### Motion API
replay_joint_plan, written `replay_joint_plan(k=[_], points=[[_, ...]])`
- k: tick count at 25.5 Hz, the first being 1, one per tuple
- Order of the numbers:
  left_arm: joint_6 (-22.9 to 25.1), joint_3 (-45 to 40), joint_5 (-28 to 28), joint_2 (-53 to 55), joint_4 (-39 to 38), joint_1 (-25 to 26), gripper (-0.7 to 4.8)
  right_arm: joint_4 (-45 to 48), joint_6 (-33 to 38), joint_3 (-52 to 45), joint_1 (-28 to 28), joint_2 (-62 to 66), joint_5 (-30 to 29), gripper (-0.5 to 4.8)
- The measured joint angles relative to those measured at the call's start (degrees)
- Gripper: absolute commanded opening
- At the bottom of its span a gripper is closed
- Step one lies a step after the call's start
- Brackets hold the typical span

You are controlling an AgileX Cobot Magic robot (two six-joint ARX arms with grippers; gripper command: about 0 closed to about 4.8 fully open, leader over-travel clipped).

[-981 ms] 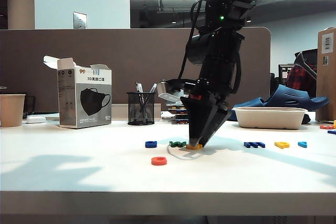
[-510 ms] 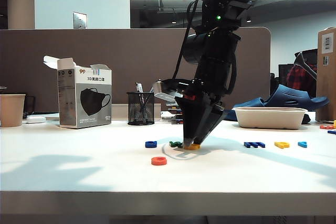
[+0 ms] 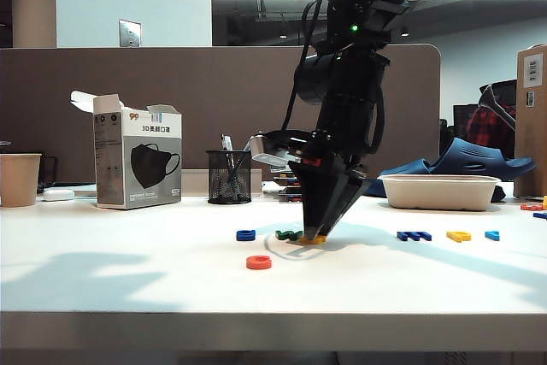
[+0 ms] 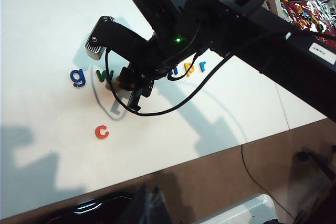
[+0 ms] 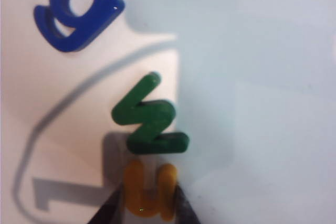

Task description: Select the appropriate letters from the row of letter magnets placed on the table to arrange into the word "cup".

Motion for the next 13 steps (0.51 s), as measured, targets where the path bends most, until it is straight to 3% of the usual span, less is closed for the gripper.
replay_joint_plan(k=[13], points=[[0.0,0.0,0.0,0.0,0.0,0.0,-0.05,0.1,0.4,0.0,0.1,0.0,0.3,1.03]])
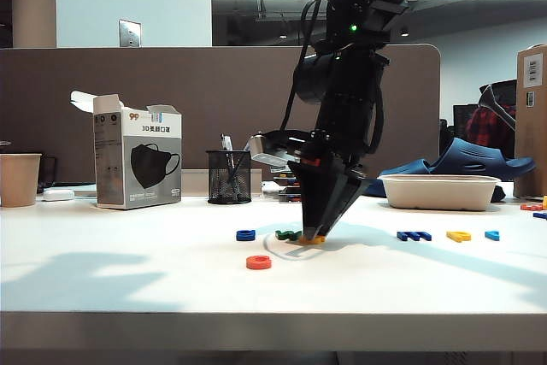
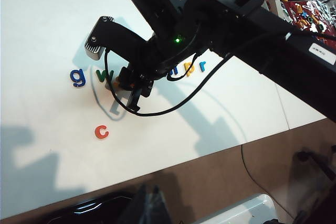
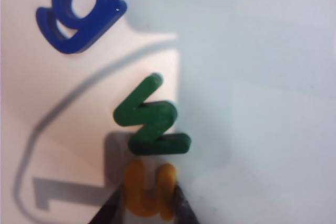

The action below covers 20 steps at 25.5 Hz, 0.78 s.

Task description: Select the appropriate letters from the row of letter magnets placed on the table to arrange into the word "cup".

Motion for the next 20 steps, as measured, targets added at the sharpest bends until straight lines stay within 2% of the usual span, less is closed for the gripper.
replay_joint_plan(k=[9,13,20], points=[[0.0,0.0,0.0,0.0,0.0,0.0,-0.05,0.1,0.1,0.0,0.0,0.0,0.1,1.03],[0.0,0.0,0.0,0.0,0.0,0.0,-0.05,0.2,2.6,0.4,0.0,0.1,0.2,1.03],[0.0,0.0,0.0,0.0,0.0,0.0,-0.05,-1.8,3.2,7.3,0.0,0.5,0.8,1.03]])
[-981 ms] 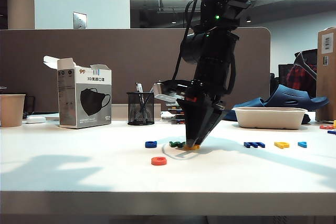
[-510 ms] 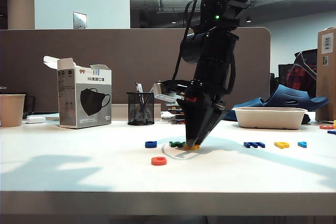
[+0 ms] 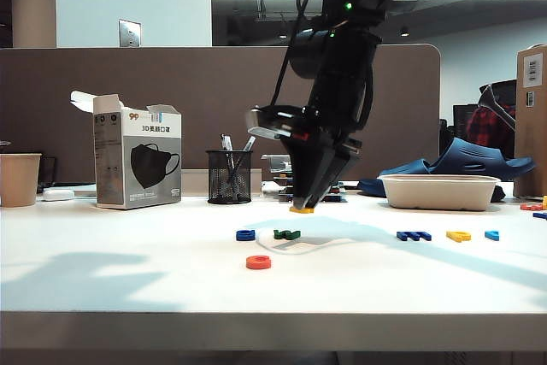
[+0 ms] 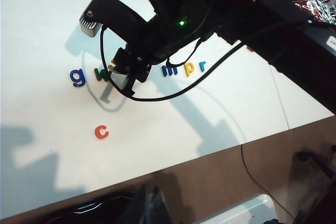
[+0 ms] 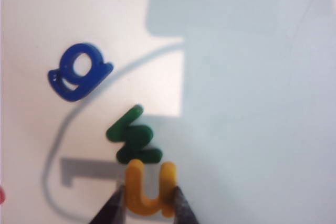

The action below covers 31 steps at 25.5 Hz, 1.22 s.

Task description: Select the appropriate letters from the row of letter magnets placed on the table to arrange into the word "cup".

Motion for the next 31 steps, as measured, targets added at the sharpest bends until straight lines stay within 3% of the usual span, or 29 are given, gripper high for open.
replay_joint_plan(k=[6,12,16,31], points=[[0.0,0.0,0.0,0.0,0.0,0.0,-0.05,-4.2,4.1,2.0,0.0,-0.2,0.0,1.03],[0.0,0.0,0.0,0.0,0.0,0.0,-0.05,-6.9,17.8,2.0,0.0,-0.3,0.0,1.03],[0.0,0.0,0.0,0.0,0.0,0.0,-0.05,-8.4,22.8,2.1,0.0,-0.9,0.0,1.03],[0.0,0.0,0.0,0.0,0.0,0.0,-0.05,-7.7,34.5,-1.8,0.0,-12.3,6.8,1.03]])
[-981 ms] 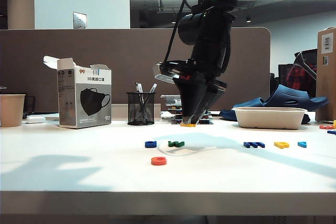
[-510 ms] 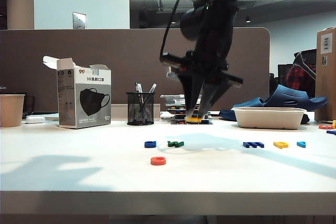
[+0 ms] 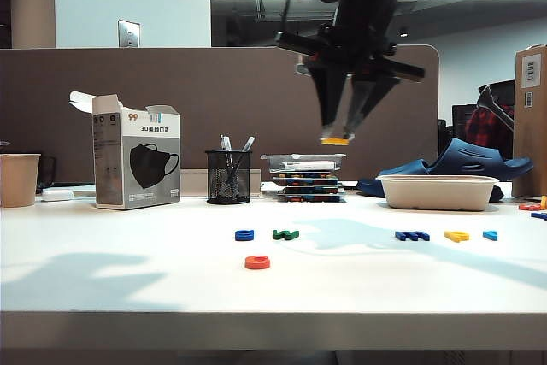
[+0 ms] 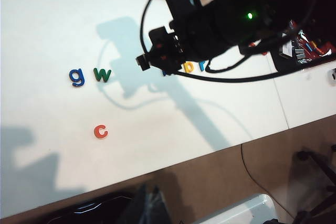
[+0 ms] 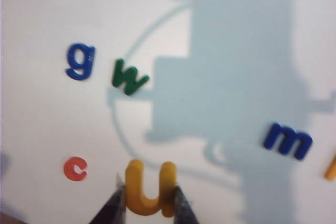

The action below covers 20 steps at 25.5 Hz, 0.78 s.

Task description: Select the appropriate letters from the row of letter magnets placed on the table to arrange into the word "cup".

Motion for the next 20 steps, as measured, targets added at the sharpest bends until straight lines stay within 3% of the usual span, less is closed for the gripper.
replay_joint_plan(k=[10,20], points=[[0.0,0.0,0.0,0.0,0.0,0.0,-0.05,11.9,8.2,-23.2,0.8,-13.3,1.7,1.03],[0.0,0.0,0.0,0.0,0.0,0.0,-0.05,19.4,15.9,-30.3,9.6,-13.0,5.8,1.03]])
